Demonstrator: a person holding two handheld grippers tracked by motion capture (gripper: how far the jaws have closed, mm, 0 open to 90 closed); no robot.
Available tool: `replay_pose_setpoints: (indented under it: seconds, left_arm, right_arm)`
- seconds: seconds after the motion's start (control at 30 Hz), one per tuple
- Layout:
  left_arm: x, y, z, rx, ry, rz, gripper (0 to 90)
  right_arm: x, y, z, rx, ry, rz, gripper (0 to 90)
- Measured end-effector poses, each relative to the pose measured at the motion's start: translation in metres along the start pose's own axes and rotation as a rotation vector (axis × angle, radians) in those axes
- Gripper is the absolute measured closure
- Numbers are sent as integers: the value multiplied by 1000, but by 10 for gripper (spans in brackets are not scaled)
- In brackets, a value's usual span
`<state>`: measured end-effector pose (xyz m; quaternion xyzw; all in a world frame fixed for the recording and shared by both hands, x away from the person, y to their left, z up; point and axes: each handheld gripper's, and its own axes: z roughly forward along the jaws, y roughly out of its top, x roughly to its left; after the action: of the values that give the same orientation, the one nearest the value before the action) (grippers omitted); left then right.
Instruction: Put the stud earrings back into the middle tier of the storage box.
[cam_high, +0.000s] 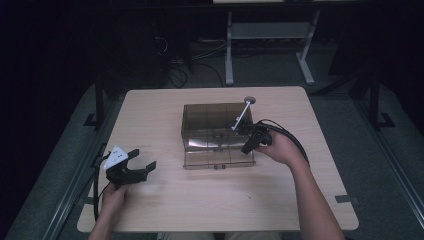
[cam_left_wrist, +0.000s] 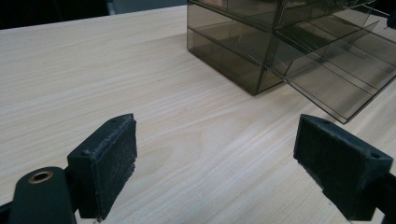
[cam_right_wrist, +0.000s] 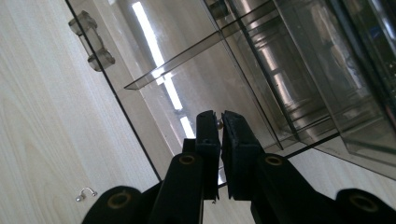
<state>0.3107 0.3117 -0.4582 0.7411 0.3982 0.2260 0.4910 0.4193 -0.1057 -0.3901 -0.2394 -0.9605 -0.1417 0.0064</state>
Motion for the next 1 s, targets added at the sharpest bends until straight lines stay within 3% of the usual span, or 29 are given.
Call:
replay_pose_setpoints:
  seconds: [0.07, 0.4, 0.8, 1.0]
  left_arm:
    - [0, 0, 0, 0, 0, -1, 128]
    - [0, 0, 0, -1, -1, -3, 128]
    - [0, 0, 0, 0, -1, -3, 128]
    - [0, 0, 0, 2, 0, -2, 128]
  right_arm:
    - [0, 0, 1, 11, -23, -12, 845]
    - [-1, 1, 6, 30, -15, -13, 850]
    - [11, -14, -15, -39, 15, -31, 797]
    - [24, -26, -25, -68, 14, -51, 767]
